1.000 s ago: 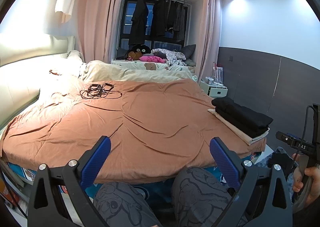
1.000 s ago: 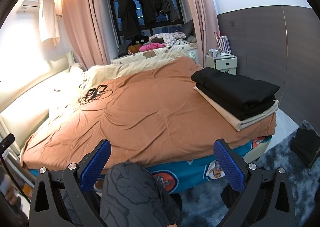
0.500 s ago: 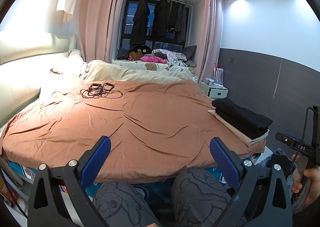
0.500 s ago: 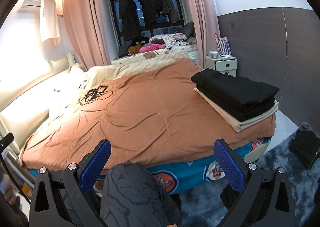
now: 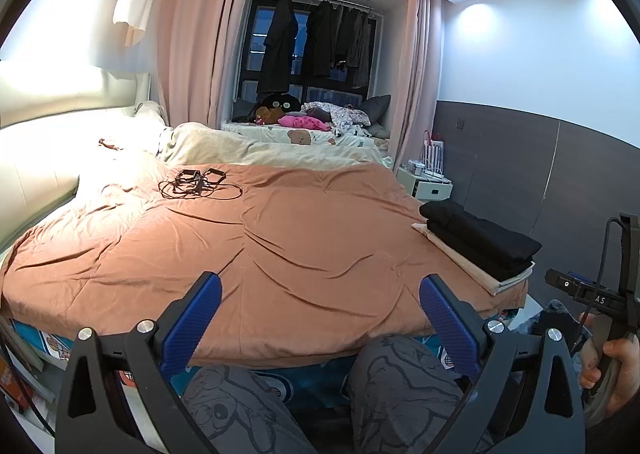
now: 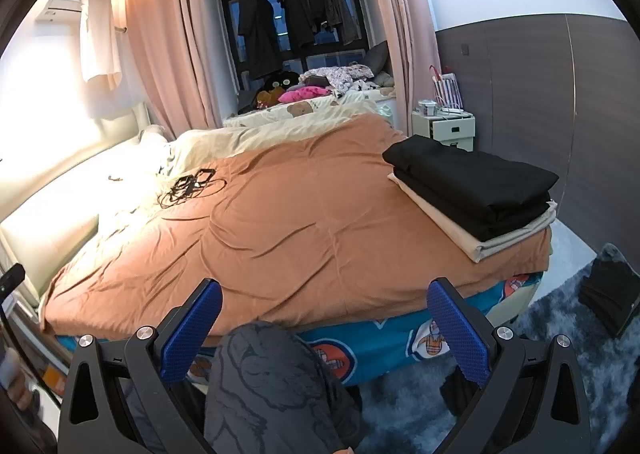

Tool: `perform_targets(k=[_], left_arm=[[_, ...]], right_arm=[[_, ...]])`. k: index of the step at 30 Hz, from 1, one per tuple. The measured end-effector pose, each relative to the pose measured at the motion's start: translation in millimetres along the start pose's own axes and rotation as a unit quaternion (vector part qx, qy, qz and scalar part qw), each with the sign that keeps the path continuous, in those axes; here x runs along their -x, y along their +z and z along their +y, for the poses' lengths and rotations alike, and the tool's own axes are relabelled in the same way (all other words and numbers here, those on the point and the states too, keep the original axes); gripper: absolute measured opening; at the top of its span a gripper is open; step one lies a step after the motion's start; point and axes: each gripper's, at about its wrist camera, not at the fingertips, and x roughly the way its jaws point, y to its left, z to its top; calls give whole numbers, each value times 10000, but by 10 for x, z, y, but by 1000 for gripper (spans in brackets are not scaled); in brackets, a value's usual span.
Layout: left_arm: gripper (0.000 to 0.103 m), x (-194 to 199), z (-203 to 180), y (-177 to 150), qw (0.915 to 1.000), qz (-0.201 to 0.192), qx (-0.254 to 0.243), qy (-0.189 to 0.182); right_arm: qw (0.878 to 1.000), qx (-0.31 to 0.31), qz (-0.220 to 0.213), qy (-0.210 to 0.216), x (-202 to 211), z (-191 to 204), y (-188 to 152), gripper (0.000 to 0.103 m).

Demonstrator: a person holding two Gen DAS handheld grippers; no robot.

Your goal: Fold large clothes

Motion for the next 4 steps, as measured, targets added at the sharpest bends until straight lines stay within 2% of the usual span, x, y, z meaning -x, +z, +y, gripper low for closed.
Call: perform_targets(k=[4], left_arm=[[101, -27, 24, 8, 10000, -39, 25, -2]], right_arm=[[10000, 30, 8, -9, -7, -15, 22, 103]])
